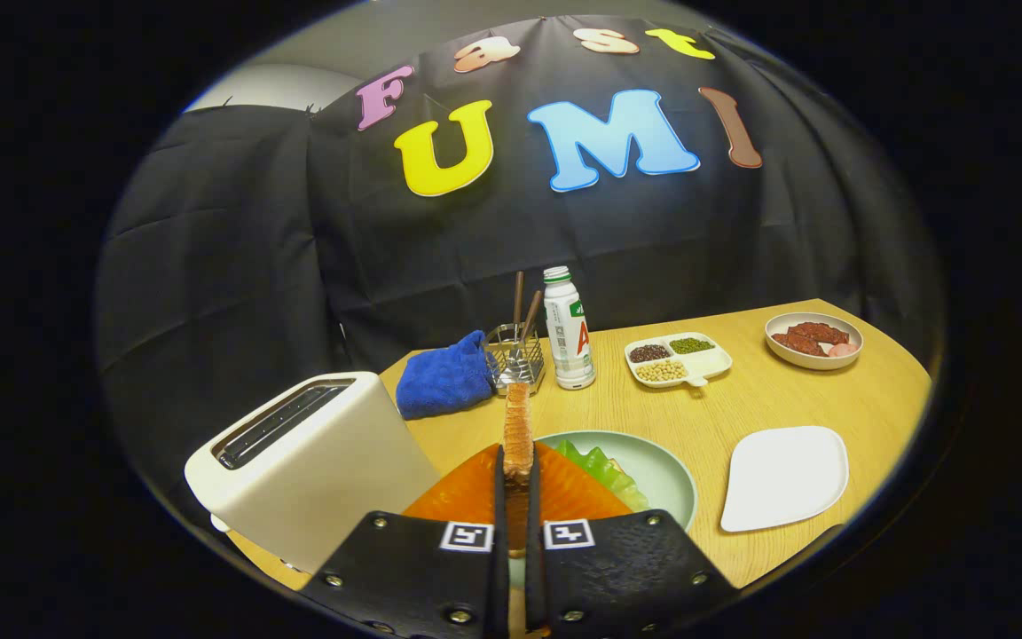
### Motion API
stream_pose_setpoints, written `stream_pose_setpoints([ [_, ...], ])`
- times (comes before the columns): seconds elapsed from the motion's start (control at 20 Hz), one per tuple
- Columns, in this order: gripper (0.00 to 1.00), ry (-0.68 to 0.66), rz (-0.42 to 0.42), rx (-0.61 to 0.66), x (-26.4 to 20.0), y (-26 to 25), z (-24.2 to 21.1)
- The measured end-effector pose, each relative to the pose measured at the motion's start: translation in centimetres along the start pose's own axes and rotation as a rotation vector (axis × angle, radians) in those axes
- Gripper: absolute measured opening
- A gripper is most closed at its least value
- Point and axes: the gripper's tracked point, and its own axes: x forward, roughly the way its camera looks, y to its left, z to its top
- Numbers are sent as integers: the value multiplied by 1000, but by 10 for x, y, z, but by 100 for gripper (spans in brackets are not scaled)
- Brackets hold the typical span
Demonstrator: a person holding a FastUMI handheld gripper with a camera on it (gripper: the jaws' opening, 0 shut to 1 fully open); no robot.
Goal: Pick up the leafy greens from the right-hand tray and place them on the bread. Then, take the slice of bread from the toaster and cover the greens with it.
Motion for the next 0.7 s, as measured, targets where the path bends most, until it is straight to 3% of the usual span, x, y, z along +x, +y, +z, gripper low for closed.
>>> stream_pose_setpoints([
  [0.25,16,11,-49,-75,1,-14,-1],
  [0.3,24,14,-59,-94,2,-17,-3],
  [0.6,37,-32,-120,-166,2,-35,1],
  [0.7,52,-46,-150,-186,2,-44,3],
])
